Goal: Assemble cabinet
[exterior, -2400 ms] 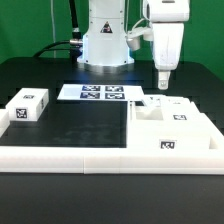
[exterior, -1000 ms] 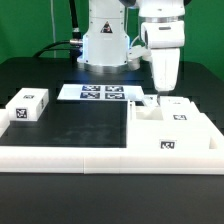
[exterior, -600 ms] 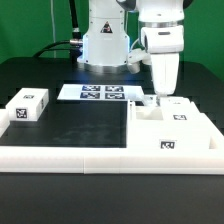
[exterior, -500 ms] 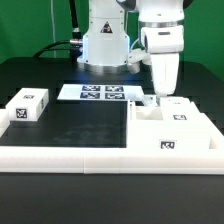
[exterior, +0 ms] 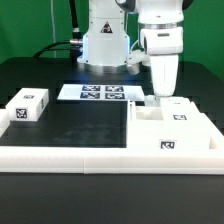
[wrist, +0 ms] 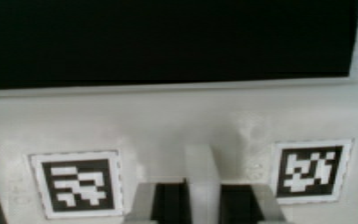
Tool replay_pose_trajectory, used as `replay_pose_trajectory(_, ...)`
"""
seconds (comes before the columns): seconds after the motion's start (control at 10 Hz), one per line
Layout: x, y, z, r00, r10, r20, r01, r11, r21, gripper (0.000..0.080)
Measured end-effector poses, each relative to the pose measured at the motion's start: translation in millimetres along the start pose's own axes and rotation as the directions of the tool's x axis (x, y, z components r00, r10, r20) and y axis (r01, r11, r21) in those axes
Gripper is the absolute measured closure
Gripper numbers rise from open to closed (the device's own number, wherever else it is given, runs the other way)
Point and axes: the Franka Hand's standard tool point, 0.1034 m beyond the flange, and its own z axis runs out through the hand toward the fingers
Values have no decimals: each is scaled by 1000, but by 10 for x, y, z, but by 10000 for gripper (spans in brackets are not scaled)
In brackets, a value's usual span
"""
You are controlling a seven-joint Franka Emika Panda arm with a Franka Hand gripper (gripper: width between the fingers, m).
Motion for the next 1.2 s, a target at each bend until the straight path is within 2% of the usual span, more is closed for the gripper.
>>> replay_pose_trajectory(0.4, -9, 25, -33, 1000, 9, 0, -9, 1000, -8, 732)
replay_pose_trajectory(0.7, -27, 13, -41, 1000, 11, 7, -11, 1000, 2, 732)
replay_pose_trajectory(0.9, -87, 45, -218, 999, 37, 35, -37, 999, 3, 731)
replay_pose_trajectory(1.2, -119, 61, -367, 998, 43, 47, -42, 999, -19, 731)
